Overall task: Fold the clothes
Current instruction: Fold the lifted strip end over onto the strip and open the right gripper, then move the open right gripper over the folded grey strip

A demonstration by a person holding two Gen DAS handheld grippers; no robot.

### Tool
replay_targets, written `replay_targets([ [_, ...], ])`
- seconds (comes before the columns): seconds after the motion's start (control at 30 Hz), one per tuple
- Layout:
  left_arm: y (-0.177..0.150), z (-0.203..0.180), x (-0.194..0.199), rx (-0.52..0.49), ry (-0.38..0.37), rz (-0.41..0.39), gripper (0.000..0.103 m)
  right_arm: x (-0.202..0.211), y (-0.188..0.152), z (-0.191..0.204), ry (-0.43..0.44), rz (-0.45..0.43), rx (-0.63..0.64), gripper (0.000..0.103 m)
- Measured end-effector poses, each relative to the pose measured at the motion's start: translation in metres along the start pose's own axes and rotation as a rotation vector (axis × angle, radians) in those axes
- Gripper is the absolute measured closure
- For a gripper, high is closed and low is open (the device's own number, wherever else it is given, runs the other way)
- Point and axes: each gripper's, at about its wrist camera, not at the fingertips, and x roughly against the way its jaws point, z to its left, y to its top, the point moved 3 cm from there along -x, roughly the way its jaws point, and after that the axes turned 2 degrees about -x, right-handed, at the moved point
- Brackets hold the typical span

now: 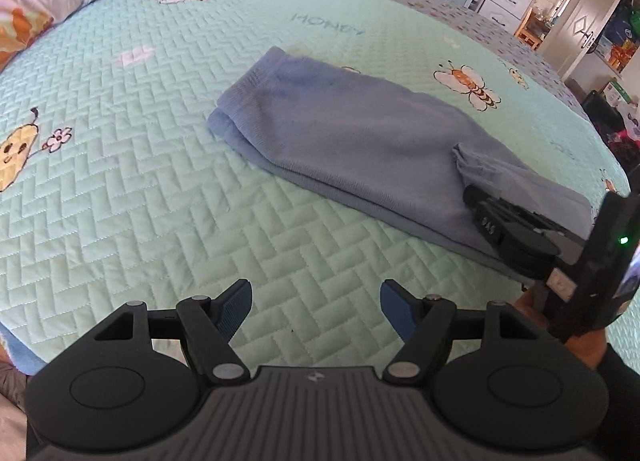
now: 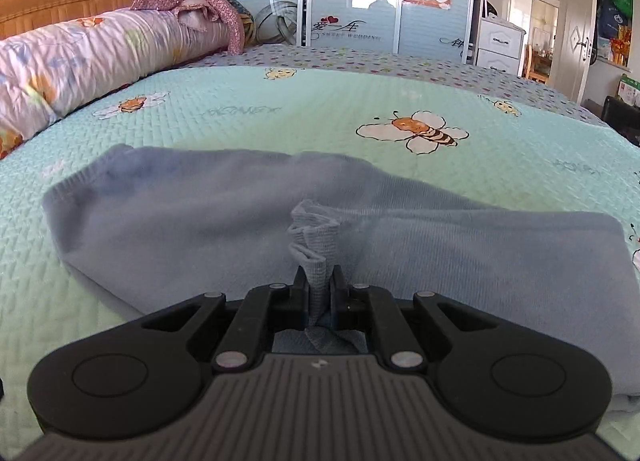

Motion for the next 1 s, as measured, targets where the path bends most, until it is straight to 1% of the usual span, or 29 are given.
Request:
replay_targets([
  [0.07, -0.002, -0.003, -0.004, -0.005, -0.008, 0.007, 0.029, 0.006, 0.009, -0.002, -0.003, -0.024, -0.019, 0.093],
  [0.17, -0.005, -0.005, -0.009, -0.018, -0.014, 0.022, 0.029, 0.016, 0.030, -0.006, -0.018, -0.098, -0.060, 0.093],
  [0.2, -0.006, -0.006, -0.010, -0.022, -0.016, 0.026, 0.029, 0.014, 0.034, -0.005, -0.019, -0.102, -0.061, 0.093],
  [0.27, -0.007, -0.009, -0.011, -0.030, -0.019, 0.031, 0.029, 0.002, 0.034, -0.002, -0.031, -0.072, -0.037, 0.093],
  [0.33, -0.007, -0.010, -0.010, -0.036, -0.017, 0.030, 0.029, -0.013, 0.023, 0.001, -0.035, -0.016, -0.017, 0.093],
  [0.4, -0.007, -0.011, -0.009, -0.041, -0.013, 0.029, 0.029, -0.023, 0.009, 0.005, -0.034, 0.024, 0.005, 0.089],
  [0.43, -0.008, -0.011, -0.009, -0.043, -0.012, 0.029, 0.029, -0.021, 0.008, 0.008, -0.022, 0.020, 0.009, 0.082],
  [0.47, -0.008, -0.011, -0.009, -0.043, -0.009, 0.030, 0.029, -0.017, 0.009, 0.010, -0.007, 0.012, 0.012, 0.062],
  [0.53, -0.007, -0.012, -0.010, -0.043, -0.007, 0.034, 0.029, -0.005, 0.014, 0.012, 0.061, 0.007, -0.025, 0.045],
  [0.57, -0.006, -0.012, -0.009, -0.044, -0.010, 0.031, 0.029, 0.006, 0.016, 0.012, 0.084, -0.024, -0.041, 0.045],
  [0.63, -0.006, -0.014, -0.008, -0.047, -0.016, 0.023, 0.029, 0.036, 0.018, 0.006, 0.126, -0.126, -0.072, 0.045],
  [0.67, -0.006, -0.014, -0.008, -0.048, -0.017, 0.022, 0.029, 0.047, 0.018, -0.002, 0.133, -0.159, -0.105, 0.045],
  [0.7, -0.006, -0.015, -0.008, -0.048, -0.017, 0.022, 0.029, 0.055, 0.017, -0.013, 0.129, -0.175, -0.144, 0.045],
  [0.77, -0.006, -0.016, -0.009, -0.046, -0.021, 0.027, 0.029, 0.059, 0.014, -0.046, 0.094, -0.178, -0.260, 0.045],
  [0.83, -0.007, -0.017, -0.007, -0.044, -0.030, 0.027, 0.029, 0.058, 0.006, -0.088, 0.058, -0.175, -0.409, 0.045],
  [0.9, -0.007, -0.019, -0.005, -0.049, -0.031, 0.022, 0.029, 0.050, -0.013, -0.135, 0.047, -0.137, -0.596, 0.045],
  [0.93, -0.007, -0.020, -0.004, -0.051, -0.031, 0.020, 0.029, 0.043, -0.025, -0.152, 0.064, -0.106, -0.670, 0.046],
  [0.97, -0.007, -0.020, -0.005, -0.051, -0.030, 0.020, 0.029, 0.037, -0.038, -0.168, 0.120, -0.069, -0.733, 0.055],
  [1.0, -0.007, -0.021, -0.005, -0.052, -0.029, 0.022, 0.029, 0.039, -0.043, -0.175, 0.141, -0.063, -0.758, 0.061],
])
